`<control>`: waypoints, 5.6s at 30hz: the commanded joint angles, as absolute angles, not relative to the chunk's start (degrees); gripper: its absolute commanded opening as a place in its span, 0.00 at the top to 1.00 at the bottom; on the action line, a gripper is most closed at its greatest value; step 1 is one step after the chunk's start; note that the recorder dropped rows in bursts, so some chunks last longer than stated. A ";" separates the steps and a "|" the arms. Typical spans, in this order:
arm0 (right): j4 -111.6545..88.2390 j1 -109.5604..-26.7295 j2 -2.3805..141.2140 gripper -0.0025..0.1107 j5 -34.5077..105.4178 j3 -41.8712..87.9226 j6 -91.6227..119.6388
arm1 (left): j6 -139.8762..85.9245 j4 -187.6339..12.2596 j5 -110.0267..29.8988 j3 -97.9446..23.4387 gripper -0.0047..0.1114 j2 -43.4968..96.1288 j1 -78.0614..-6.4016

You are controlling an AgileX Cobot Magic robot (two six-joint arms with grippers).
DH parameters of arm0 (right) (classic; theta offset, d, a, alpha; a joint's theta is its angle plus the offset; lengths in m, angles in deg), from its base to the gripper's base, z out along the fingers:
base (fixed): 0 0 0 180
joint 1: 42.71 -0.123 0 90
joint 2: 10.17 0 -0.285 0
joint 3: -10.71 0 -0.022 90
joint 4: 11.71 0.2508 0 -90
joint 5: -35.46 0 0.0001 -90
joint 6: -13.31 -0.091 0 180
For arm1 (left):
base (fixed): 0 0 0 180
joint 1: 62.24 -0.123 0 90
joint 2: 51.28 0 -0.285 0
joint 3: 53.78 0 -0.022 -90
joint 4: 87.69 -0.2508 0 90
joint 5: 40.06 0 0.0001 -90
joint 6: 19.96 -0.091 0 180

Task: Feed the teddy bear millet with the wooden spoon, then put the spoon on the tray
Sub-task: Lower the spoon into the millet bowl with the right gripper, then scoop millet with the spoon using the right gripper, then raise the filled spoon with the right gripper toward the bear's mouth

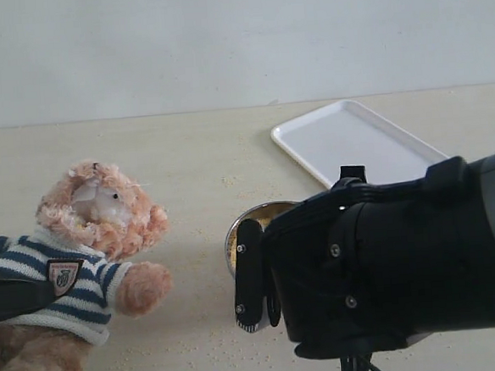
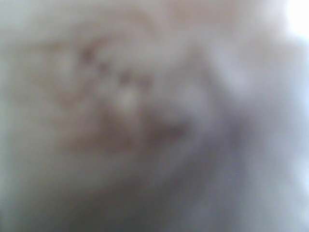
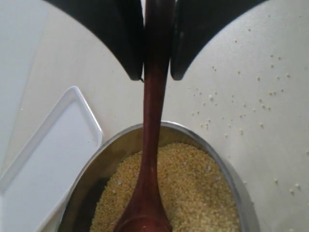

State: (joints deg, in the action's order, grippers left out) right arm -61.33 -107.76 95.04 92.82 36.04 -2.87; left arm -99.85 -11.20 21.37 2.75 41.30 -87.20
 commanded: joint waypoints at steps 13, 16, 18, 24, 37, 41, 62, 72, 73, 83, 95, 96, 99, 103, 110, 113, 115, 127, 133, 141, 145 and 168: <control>-58.24 -107.55 94.79 0.98 91.63 35.79 -5.77 | -100.14 -10.15 22.65 2.70 0.92 41.26 -87.33; -54.30 -105.63 94.79 0.98 91.48 34.66 -5.64 | -100.14 -10.15 22.65 2.70 0.92 41.26 -87.33; -52.54 -104.29 94.54 0.98 91.37 33.54 -5.64 | -100.14 -10.15 22.65 2.70 0.92 41.26 -87.33; -50.50 -101.41 91.31 0.98 89.95 31.76 -5.64 | -100.14 -10.15 22.65 2.70 0.92 41.26 -87.33; -35.61 -95.74 88.90 0.98 84.68 31.77 -1.41 | -100.14 -10.15 22.65 2.70 0.92 41.26 -87.33; -32.19 -94.24 87.21 0.98 83.04 31.77 -0.53 | -100.14 -10.15 22.65 2.70 0.92 41.26 -87.33; -7.02 -83.53 79.46 0.98 86.61 31.90 11.08 | -100.14 -10.15 22.65 2.70 0.92 41.26 -87.33; 2.20 -81.76 77.03 0.98 84.72 35.16 14.58 | -100.14 -10.15 22.65 2.70 0.92 41.26 -87.33; 2.46 -81.76 77.03 0.98 84.96 35.41 14.47 | -100.14 -10.15 22.65 2.70 0.92 41.26 -87.33; -0.21 -81.76 76.57 0.98 86.79 36.47 15.80 | -100.14 -10.15 22.65 2.70 0.92 41.26 -87.33; -7.14 -85.77 76.57 0.98 88.91 36.27 15.80 | -100.14 -10.15 22.65 2.70 0.92 41.26 -87.33; -7.26 -86.07 76.57 0.98 89.22 35.98 15.80 | -100.14 -10.15 22.65 2.70 0.92 41.26 -87.33; -7.71 -87.34 76.57 0.98 91.02 34.50 15.80 | -100.14 -10.15 22.65 2.70 0.92 41.26 -87.33; -8.35 -88.73 76.57 0.98 94.24 30.26 15.80 | -100.14 -10.15 22.65 2.70 0.92 41.26 -87.33; -10.02 -93.08 76.67 0.98 97.67 23.72 15.28 | -100.14 -10.15 22.65 2.70 0.92 41.26 -87.33; -11.71 -94.83 77.65 0.98 99.18 21.27 15.03 | -100.14 -10.15 22.65 2.70 0.92 41.26 -87.33; -12.80 -96.09 78.79 0.98 100.41 19.69 14.27 | -100.14 -10.15 22.65 2.70 0.92 41.26 -87.33; -17.06 -102.76 86.35 0.98 102.61 10.94 13.31 | -100.14 -10.15 22.65 2.70 0.92 41.26 -87.33; -18.69 -103.28 88.67 0.98 102.84 7.64 13.31 | -100.14 -10.15 22.65 2.70 0.92 41.26 -87.33; -20.53 -103.28 90.24 0.98 102.77 3.10 13.31 | -100.14 -10.15 22.65 2.70 0.92 41.26 -87.33; -20.76 -103.28 91.59 0.98 102.72 0.54 13.85 | -100.14 -10.15 22.65 2.70 0.92 41.26 -87.33; -24.78 -103.89 98.83 0.98 98.39 -3.71 16.85 | -100.14 -10.15 22.65 2.70 0.92 41.26 -87.33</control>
